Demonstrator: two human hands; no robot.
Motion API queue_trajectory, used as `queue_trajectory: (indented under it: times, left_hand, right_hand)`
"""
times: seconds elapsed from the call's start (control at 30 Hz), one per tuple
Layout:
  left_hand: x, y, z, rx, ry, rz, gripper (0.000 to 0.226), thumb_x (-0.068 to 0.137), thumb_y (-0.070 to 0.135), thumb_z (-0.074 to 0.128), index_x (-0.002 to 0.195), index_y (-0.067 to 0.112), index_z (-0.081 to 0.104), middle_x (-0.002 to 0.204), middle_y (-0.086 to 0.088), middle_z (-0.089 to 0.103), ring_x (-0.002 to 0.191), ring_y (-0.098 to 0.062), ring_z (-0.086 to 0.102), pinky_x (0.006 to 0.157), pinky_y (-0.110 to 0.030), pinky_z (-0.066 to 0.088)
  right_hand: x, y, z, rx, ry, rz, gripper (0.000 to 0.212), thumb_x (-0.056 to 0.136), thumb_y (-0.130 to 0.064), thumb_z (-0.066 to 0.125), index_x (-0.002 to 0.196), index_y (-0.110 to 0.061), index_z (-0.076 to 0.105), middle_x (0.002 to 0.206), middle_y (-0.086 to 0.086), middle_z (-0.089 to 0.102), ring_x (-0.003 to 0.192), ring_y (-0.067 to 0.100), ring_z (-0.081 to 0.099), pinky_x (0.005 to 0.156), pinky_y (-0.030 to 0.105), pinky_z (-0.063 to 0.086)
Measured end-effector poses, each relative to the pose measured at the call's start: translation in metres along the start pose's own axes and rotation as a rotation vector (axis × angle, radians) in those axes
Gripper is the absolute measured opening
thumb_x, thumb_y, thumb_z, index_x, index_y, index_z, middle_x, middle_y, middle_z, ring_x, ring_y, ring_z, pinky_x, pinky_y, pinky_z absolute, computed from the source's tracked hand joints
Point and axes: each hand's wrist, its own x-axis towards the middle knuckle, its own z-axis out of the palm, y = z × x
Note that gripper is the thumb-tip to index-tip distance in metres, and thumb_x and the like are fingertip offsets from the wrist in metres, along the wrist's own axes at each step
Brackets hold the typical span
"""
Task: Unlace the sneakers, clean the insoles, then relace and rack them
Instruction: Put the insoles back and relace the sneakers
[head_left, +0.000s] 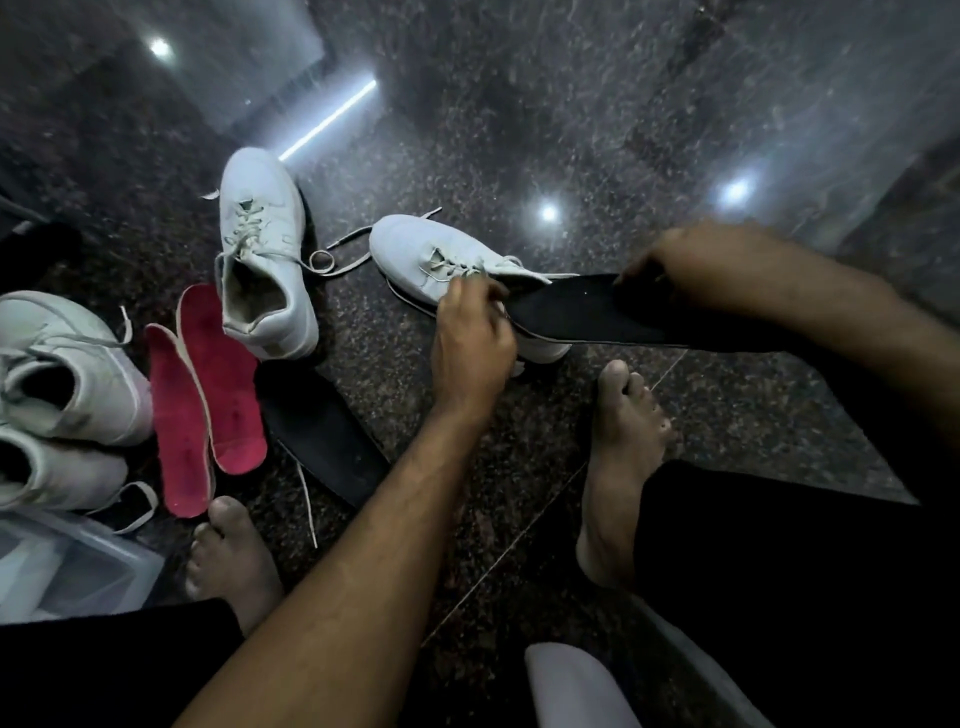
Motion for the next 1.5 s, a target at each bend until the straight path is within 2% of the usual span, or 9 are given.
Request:
queue_trajectory:
  times: [0.1,0.27,0.53,0.7,0.8,0.9,1.03,1.2,1.5]
  left_hand:
    - [0.018,-0.001,0.002,0.270,-0.108,0.231,0.021,0.084,0.017,0.061,0.100,0.022,0.074,0.116,-0.004,0.061,0.109,-0.027,0.053,0.089,-0.045,0.047]
    - [0.048,-0.013,0.008,0.328,-0.150,0.057,0.022,0.084,0.039,0.075,0.095,0.020,0.080,0.134,-0.011,0.049,0.124,-0.033,0.042,0.104,-0.045,0.042]
    - [0.053,-0.019,0.006,0.240,-0.227,-0.046,0.032,0.088,0.012,0.068,0.117,0.025,0.075,0.141,-0.015,0.042,0.127,-0.036,0.038,0.110,-0.031,0.032]
    - [0.055,-0.036,0.004,-0.001,-0.272,-0.152,0.045,0.087,0.021,0.077,0.129,0.007,0.066,0.155,0.011,0.032,0.142,-0.023,0.030,0.108,-0.010,0.023]
    - [0.062,-0.042,-0.003,-0.155,-0.352,-0.201,0.043,0.078,0.005,0.077,0.120,0.011,0.071,0.168,-0.002,0.001,0.147,-0.019,0.026,0.117,-0.026,0.031]
    - [0.062,-0.037,-0.007,-0.224,-0.313,-0.282,0.072,0.074,-0.012,0.066,0.143,0.004,0.049,0.163,-0.009,0.026,0.140,-0.007,0.037,0.112,-0.022,0.038]
    - [0.058,-0.030,-0.005,0.143,-0.274,-0.097,0.035,0.080,0.017,0.080,0.114,0.008,0.074,0.164,-0.010,0.021,0.135,-0.023,0.039,0.108,-0.017,0.030]
    - [0.068,-0.020,0.003,0.524,-0.425,-0.072,0.065,0.069,0.051,0.086,0.117,0.010,0.071,0.164,-0.017,0.013,0.135,-0.035,0.029,0.109,-0.038,0.038]
    - [0.071,-0.022,0.011,0.694,-0.326,0.104,0.026,0.089,0.013,0.060,0.113,0.008,0.068,0.139,-0.014,0.047,0.116,-0.037,0.044,0.094,-0.040,0.042]
  right_hand:
    - [0.002,0.007,0.018,-0.065,0.062,0.013,0.026,0.091,-0.032,0.058,0.114,-0.038,0.070,0.105,0.006,0.068,0.092,0.029,0.066,0.082,0.040,0.056]
    - [0.008,0.002,0.029,-0.217,0.120,-0.071,0.034,0.096,-0.050,0.047,0.122,-0.032,0.060,0.107,0.003,0.048,0.095,0.027,0.061,0.064,0.035,0.047]
    - [0.030,-0.023,0.080,-0.539,0.110,-0.202,0.084,0.083,-0.074,0.043,0.153,-0.034,0.020,0.163,0.005,0.010,0.140,0.035,0.026,0.093,0.048,0.038]
    - [0.032,-0.037,0.082,-0.512,0.180,-0.231,0.049,0.099,-0.032,0.035,0.148,-0.032,0.033,0.142,-0.002,0.045,0.123,0.031,0.041,0.081,0.043,0.035]
    - [0.035,-0.045,0.075,-0.514,0.183,-0.250,0.037,0.100,-0.030,0.038,0.134,-0.031,0.052,0.122,-0.006,0.057,0.115,0.028,0.044,0.080,0.042,0.031]
    - [0.040,-0.053,0.073,-0.543,0.155,-0.216,0.031,0.099,-0.032,0.041,0.123,-0.030,0.061,0.115,-0.006,0.061,0.115,0.028,0.043,0.085,0.043,0.031]
    - [0.042,-0.058,0.077,-0.570,0.139,-0.183,0.033,0.100,-0.033,0.038,0.121,-0.027,0.062,0.118,-0.003,0.062,0.118,0.030,0.040,0.091,0.046,0.031]
    - [0.043,-0.059,0.079,-0.582,0.153,-0.203,0.037,0.101,-0.029,0.033,0.123,-0.025,0.062,0.118,0.000,0.063,0.120,0.033,0.041,0.095,0.049,0.032]
    - [0.047,-0.052,0.082,-0.425,0.171,-0.234,0.030,0.098,-0.032,0.042,0.123,-0.033,0.057,0.115,-0.009,0.063,0.116,0.028,0.045,0.091,0.046,0.032]
